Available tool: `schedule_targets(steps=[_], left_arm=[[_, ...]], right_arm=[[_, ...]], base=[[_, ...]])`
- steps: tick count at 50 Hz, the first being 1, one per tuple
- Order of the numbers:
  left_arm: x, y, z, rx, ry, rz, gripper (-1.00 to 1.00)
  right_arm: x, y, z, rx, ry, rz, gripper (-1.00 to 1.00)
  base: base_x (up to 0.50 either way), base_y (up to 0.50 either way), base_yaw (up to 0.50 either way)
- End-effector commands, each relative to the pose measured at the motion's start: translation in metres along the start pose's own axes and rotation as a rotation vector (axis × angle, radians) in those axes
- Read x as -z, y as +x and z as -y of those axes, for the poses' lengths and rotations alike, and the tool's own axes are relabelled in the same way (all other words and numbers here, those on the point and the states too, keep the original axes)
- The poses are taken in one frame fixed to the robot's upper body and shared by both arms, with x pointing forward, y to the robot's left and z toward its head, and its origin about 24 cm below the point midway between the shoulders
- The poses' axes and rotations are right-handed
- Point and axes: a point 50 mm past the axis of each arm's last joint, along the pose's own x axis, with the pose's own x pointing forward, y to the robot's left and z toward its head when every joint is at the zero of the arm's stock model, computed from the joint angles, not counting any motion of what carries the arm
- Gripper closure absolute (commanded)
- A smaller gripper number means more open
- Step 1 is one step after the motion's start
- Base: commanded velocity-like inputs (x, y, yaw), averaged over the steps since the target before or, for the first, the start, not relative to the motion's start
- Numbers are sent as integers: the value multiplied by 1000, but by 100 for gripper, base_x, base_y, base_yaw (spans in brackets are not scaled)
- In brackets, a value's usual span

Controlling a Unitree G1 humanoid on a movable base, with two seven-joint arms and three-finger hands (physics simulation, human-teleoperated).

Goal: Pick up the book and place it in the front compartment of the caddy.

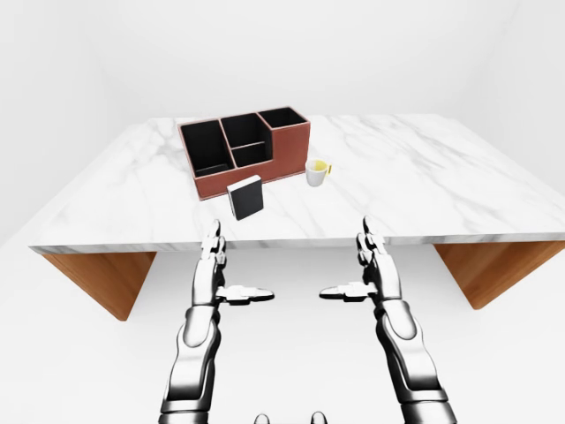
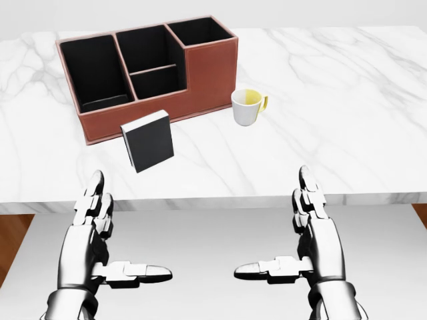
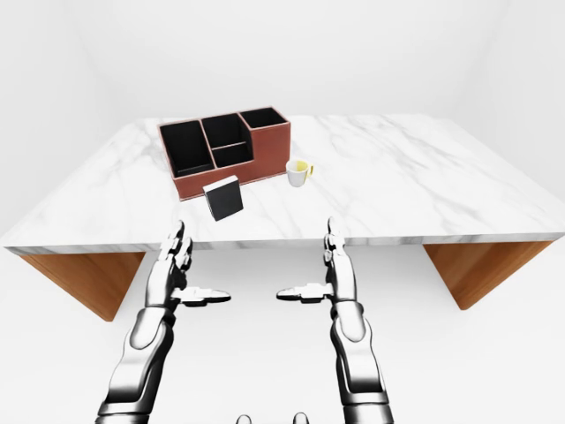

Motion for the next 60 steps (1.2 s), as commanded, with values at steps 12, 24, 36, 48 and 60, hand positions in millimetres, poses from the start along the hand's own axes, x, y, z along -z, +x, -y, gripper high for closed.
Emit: schedule_targets(steps=[12, 24, 36, 48, 60], left_arm=[[-1, 0, -5, 7, 1, -18, -100], [-9, -2, -3, 12, -2, -10, -100], [-32, -9, 1, 21, 23, 89, -100], [-69, -17, 0, 22, 33, 249, -100], [-108, -30, -1, 39, 45, 426, -100]], right_arm=[[-1, -1, 5, -9, -10, -6, -100], [-9, -7, 3, -12, -24, -9, -100], [-37, -11, 8, 15, -58, 108, -100], [-83, -27, 9, 17, -83, 307, -100], [-95, -32, 9, 9, -84, 363, -100]], base=[[0, 0, 0], [0, 0, 0], [0, 0, 0], [0, 0, 0], [0, 0, 0]])
